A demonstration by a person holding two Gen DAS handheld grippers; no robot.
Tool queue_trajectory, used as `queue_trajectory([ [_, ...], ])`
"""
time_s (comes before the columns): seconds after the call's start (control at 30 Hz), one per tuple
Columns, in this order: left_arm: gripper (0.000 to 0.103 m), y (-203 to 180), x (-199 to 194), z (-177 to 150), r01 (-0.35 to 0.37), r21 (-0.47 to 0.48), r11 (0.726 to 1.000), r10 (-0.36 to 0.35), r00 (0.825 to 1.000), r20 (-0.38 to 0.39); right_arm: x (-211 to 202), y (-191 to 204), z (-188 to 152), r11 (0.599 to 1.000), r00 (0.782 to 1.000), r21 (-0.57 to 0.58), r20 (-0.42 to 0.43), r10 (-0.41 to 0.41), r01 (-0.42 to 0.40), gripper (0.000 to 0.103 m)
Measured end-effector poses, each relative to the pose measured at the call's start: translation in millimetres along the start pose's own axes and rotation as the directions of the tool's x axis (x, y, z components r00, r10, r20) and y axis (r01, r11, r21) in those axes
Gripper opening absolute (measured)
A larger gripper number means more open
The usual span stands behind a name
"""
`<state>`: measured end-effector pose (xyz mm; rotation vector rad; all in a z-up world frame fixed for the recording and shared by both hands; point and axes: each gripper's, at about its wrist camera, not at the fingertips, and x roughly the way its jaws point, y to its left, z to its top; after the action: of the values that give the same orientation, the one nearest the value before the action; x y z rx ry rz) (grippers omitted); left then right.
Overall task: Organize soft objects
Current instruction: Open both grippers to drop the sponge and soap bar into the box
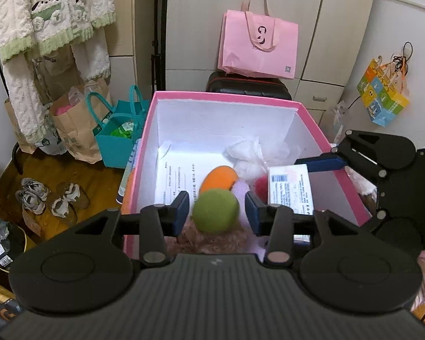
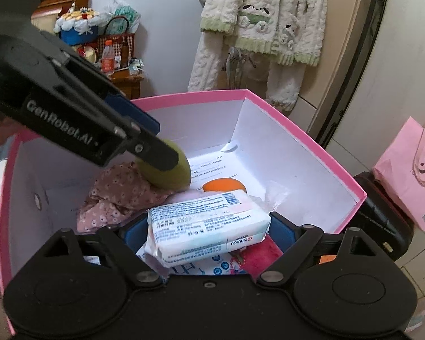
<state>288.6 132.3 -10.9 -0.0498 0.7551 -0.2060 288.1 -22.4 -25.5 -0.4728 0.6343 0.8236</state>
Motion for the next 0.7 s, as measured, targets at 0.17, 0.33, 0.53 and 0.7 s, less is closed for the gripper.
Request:
queue_trajectory([
  [0.17, 0.062, -3.4, -15.9, -3.7, -0.052, 0.010, 0.999, 0.052, 0.999, 0.008, -25.7, -1.7, -5.9, 0.999, 0.999, 0.035, 0.048, -0.018, 0.017, 0.092],
  [0.33, 0.067, -13.2, -46.2, -6.3, -0.020, 0.024, 1.000, 0.019, 0.999, 0.038, -62.8, -7.0, -10.3, 0.995, 0.994, 0.096, 0.109, -0.022, 0.012, 0.093],
  [0.53, 0.069, -38.6, -82.4, -10.3, 0.064, 0.081, 0.995, -0.067, 0.997, 0.032, -114.0, -16.6, -23.3, 0.985, 0.988, 0.174, 0.150, -0.036, 0.010, 0.093],
  [0.7, 0.071, -65.7, -106.7, -15.6, 0.115, 0.149, 0.982, -0.118, 0.993, 0.011, -153.6, -20.0, -47.8, 0.974, 0.987, 0.219, 0.139, -0.082, 0.050, 0.093],
])
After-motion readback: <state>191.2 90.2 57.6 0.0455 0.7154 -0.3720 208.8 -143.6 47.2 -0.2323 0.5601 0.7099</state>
